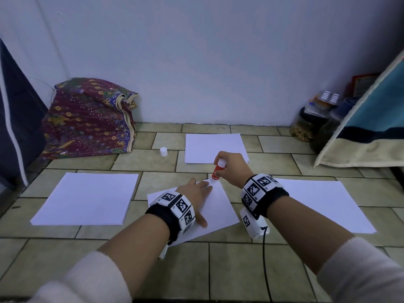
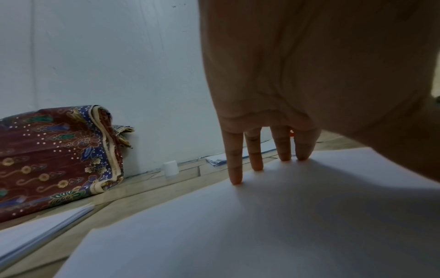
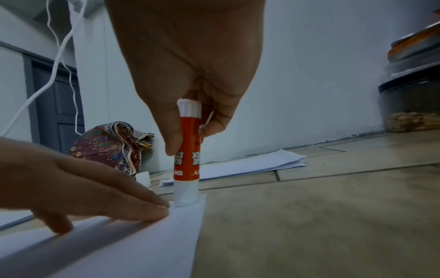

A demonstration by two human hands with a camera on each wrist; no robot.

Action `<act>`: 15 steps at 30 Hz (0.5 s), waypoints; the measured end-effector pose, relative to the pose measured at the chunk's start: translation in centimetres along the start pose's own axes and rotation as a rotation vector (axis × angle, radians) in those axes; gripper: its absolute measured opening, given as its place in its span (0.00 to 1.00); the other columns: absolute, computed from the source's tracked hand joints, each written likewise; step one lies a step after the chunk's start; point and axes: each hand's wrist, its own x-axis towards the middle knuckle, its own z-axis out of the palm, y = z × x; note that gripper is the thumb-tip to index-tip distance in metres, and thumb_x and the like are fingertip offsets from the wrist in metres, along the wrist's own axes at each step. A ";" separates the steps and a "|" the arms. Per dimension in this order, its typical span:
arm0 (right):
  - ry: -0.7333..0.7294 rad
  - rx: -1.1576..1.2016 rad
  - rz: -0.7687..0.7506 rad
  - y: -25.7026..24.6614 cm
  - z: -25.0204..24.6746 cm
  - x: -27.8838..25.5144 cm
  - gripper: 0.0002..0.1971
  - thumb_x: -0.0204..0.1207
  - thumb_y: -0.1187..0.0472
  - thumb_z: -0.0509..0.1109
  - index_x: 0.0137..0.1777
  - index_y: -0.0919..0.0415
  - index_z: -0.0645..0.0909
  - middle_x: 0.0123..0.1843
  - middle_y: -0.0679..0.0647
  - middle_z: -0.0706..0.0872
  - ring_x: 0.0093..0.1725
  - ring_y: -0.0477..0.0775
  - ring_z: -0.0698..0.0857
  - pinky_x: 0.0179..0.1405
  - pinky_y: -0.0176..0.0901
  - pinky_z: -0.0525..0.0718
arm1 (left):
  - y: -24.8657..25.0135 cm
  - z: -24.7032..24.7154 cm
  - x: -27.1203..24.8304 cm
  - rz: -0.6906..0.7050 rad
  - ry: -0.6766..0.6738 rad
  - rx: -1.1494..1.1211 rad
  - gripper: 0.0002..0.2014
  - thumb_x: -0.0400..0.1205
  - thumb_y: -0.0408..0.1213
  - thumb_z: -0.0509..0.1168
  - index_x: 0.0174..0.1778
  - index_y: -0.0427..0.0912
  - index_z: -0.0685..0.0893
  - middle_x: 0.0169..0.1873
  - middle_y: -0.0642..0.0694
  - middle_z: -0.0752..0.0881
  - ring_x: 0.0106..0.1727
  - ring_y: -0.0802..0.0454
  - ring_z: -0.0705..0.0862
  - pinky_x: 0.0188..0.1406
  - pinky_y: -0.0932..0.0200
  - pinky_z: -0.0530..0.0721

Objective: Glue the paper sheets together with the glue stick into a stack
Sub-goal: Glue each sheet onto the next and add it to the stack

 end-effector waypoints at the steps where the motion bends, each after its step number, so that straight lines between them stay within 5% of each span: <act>1: -0.014 -0.026 -0.007 -0.2 0.0 0.0 0.11 0.68 0.70 0.75 0.50 0.62 0.82 0.43 0.55 0.80 0.42 0.53 0.75 0.29 0.34 0.69 | -0.1 0.1 0.0 0.000 0.009 -0.007 0.56 0.68 0.59 0.76 0.85 0.45 0.50 0.84 0.50 0.51 0.78 0.44 0.57 0.71 0.44 0.73; 6: -0.120 -0.227 -0.070 -0.7 -0.3 -0.2 0.11 0.73 0.66 0.74 0.55 0.62 0.80 0.51 0.57 0.84 0.52 0.54 0.78 0.43 0.40 0.73 | -0.3 0.4 -0.1 -0.005 0.034 -0.015 0.56 0.68 0.60 0.77 0.84 0.46 0.52 0.84 0.50 0.53 0.77 0.45 0.59 0.68 0.45 0.75; 11: -0.176 -0.298 -0.100 -0.8 -0.9 -1.0 0.11 0.73 0.64 0.75 0.54 0.62 0.81 0.49 0.56 0.83 0.45 0.51 0.76 0.29 0.31 0.68 | -0.3 0.6 -0.1 -0.005 0.051 -0.009 0.56 0.68 0.61 0.76 0.84 0.47 0.51 0.84 0.52 0.53 0.77 0.45 0.59 0.68 0.45 0.76; 15: -0.232 -0.356 -0.149 -0.9 -1.5 -2.0 0.12 0.72 0.64 0.77 0.53 0.62 0.82 0.44 0.52 0.79 0.44 0.49 0.75 0.28 0.28 0.66 | -0.4 0.8 -0.1 -0.006 0.051 -0.021 0.55 0.68 0.62 0.75 0.84 0.48 0.51 0.84 0.53 0.52 0.77 0.45 0.58 0.67 0.44 0.76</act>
